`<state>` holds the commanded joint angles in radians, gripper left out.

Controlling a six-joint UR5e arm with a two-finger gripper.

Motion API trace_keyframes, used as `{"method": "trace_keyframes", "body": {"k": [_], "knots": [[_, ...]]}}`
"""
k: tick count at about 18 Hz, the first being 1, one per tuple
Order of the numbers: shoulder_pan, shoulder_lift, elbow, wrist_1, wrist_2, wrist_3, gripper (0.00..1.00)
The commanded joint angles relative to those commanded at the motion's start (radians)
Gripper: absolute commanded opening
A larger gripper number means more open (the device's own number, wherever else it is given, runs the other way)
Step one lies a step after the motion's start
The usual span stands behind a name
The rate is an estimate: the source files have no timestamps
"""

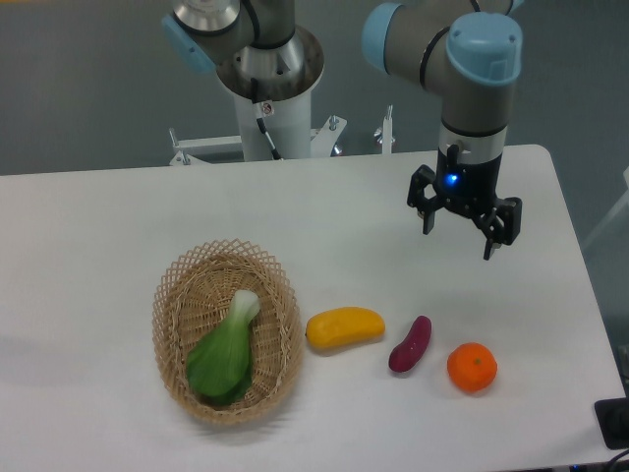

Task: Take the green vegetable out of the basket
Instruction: 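Move the open gripper over the basket above the green bok choy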

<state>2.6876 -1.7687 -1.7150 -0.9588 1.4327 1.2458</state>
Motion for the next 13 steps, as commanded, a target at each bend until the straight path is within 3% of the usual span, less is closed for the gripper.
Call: {"method": "trace_keyframes", "body": {"k": [9,13], "knots": [[-0.095,-0.005,-0.043,0.006,0.005,-0.140,1.00],[-0.210,-0.015,-0.072,0.089,0.012,-0.305,1.00]]}}
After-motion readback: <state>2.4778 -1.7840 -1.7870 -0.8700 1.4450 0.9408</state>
